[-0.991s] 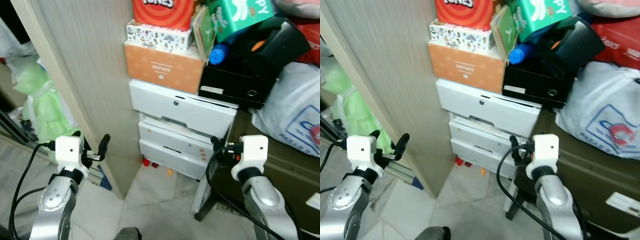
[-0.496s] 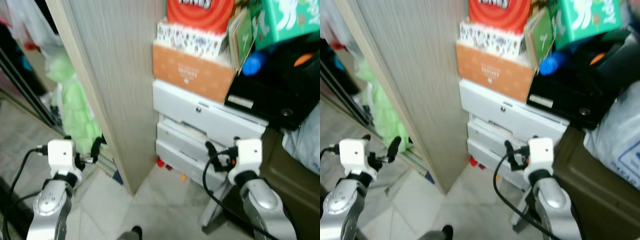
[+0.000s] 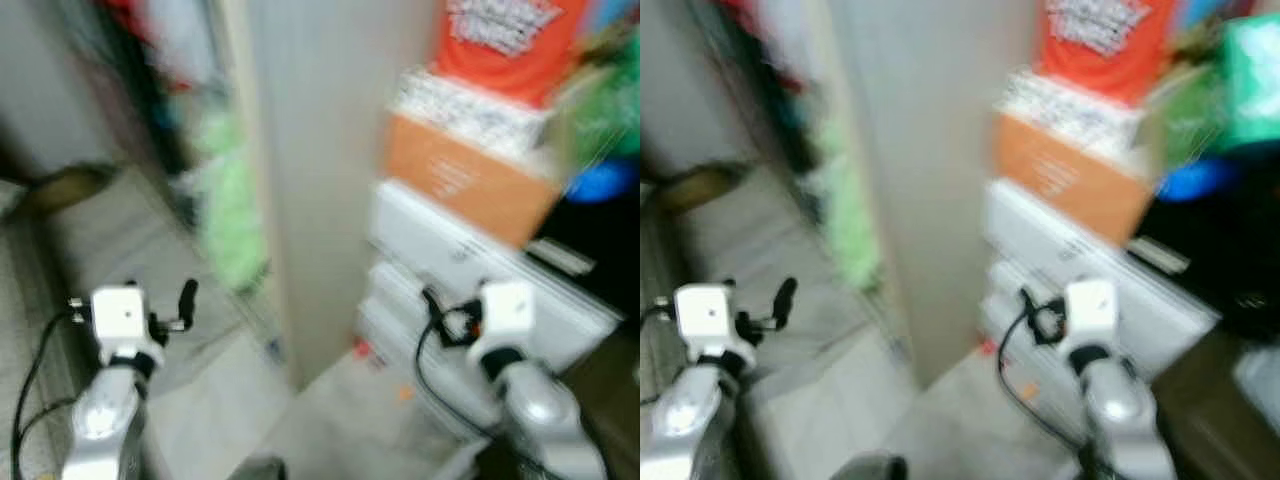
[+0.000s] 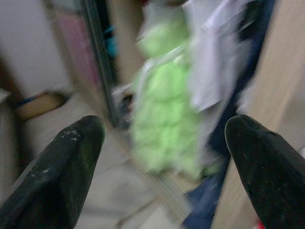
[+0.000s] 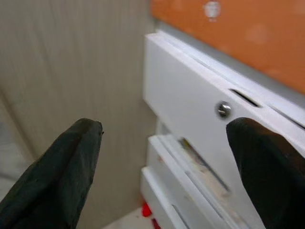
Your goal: Clean up the room
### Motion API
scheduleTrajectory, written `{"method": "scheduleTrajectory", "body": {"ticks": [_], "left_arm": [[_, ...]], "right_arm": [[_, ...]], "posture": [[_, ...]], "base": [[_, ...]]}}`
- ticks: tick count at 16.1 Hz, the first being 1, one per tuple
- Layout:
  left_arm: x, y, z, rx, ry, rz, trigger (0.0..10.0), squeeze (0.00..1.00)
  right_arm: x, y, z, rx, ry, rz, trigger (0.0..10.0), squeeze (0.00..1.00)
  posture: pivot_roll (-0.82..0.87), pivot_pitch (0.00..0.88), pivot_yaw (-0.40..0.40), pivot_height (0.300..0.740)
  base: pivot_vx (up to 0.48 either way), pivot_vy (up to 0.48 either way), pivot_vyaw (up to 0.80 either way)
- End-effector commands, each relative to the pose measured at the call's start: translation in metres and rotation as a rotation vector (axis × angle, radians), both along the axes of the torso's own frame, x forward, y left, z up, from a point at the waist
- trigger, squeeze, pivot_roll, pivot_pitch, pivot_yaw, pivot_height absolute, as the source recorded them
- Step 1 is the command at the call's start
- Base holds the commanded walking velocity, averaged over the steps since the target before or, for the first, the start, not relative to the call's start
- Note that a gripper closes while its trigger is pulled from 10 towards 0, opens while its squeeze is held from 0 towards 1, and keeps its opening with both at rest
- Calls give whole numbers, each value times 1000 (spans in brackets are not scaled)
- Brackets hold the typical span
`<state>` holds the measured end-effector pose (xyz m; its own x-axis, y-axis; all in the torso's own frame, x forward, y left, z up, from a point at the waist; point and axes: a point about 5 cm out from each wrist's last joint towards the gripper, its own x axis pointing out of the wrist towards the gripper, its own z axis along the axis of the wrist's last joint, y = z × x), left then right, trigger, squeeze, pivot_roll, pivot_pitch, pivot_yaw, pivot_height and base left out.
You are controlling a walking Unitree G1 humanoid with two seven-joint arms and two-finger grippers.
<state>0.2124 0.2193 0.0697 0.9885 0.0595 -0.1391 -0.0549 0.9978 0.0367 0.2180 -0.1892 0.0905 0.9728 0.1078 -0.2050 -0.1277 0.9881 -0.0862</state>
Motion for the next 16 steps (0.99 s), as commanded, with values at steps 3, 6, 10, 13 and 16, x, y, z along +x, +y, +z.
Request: {"method": "scheduleTrajectory", "body": {"ticks": [3, 6, 10, 13, 16], "left_arm": [[4, 4, 7, 23, -29, 16, 10000, 0], [8, 4, 7, 22, -35, 20, 10000, 0], [18, 2, 12, 19, -58, 15, 10000, 0], [20, -2, 15, 10, -71, 5, 10000, 0], [16, -4, 13, 5, -60, -13, 10000, 0]], "right_arm": [[0, 4, 4, -3, -12, 58, 10000, 0], [3, 4, 1, -11, -5, 97, 10000, 0], [11, 11, 5, -18, -32, 152, 10000, 0], [15, 12, 8, -21, -49, 166, 10000, 0], [14, 16, 7, 21, -38, 210, 10000, 0]], "posture": [[-42, 0, -6, 740], [-43, 0, 3, 740], [-38, 0, 14, 740], [-34, 0, 24, 740], [-40, 0, 32, 740]], "base": [[0, 0, 800], [0, 0, 800], [0, 0, 800], [0, 0, 800], [0, 0, 800]]}}
